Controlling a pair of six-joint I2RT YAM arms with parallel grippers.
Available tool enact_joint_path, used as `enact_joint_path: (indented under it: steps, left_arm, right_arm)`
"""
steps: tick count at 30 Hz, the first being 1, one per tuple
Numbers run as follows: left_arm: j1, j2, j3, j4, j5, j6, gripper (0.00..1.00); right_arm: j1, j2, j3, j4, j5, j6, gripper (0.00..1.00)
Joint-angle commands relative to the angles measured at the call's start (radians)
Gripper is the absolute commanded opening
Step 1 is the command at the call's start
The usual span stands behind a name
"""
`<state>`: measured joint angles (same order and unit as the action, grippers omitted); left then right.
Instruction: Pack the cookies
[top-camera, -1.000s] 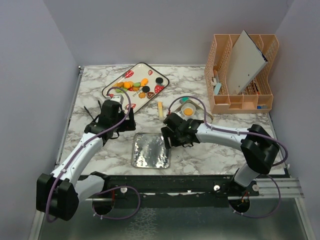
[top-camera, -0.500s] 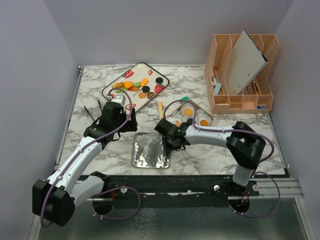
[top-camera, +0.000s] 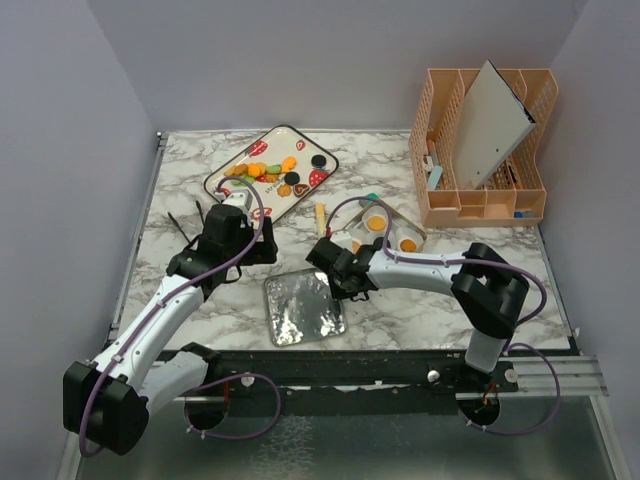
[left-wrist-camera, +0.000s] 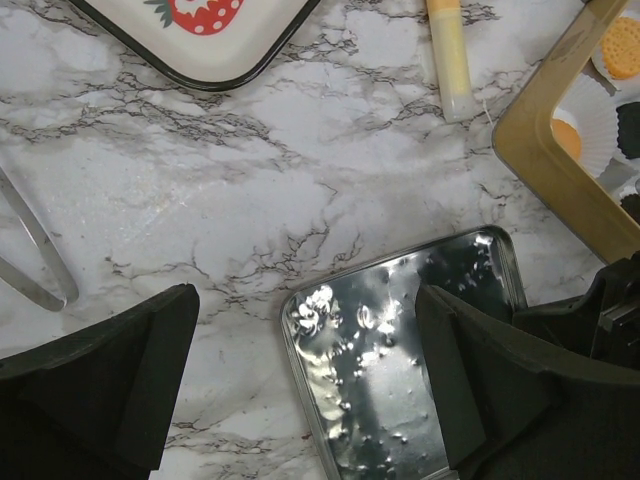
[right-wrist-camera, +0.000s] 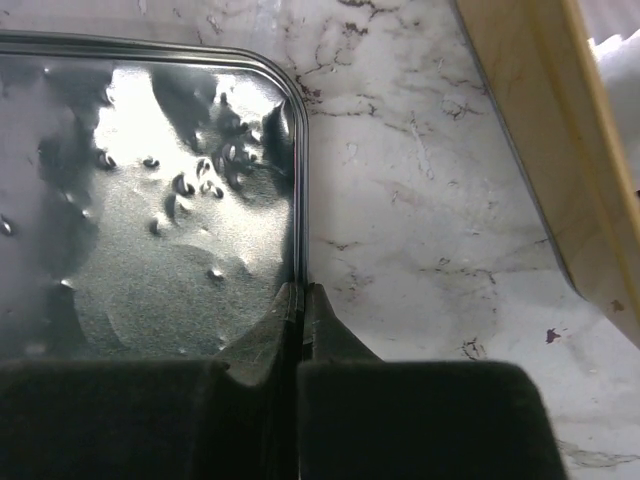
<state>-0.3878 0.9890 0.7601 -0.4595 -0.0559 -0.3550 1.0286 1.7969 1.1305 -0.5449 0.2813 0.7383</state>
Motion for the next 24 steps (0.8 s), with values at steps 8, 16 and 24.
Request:
enact_joint_path:
  steps: [8, 16, 24]
  left_arm:
    - [-0.003, -0.050, -0.023, 0.061, 0.193, 0.076, 0.97]
    - [-0.003, -0.112, -0.039, 0.153, 0.356, 0.195, 0.96]
    - [-0.004, -0.127, -0.056, 0.237, 0.504, 0.376, 0.96]
  right_arm:
    - [0.008, -0.141, 0.026, 0.056, 0.161, -0.237, 0.00]
    - [0.008, -0.302, -0.082, 0.224, 0.176, -0.465, 0.00]
    - [0.008, -0.467, -0.169, 0.333, 0.156, -0.687, 0.00]
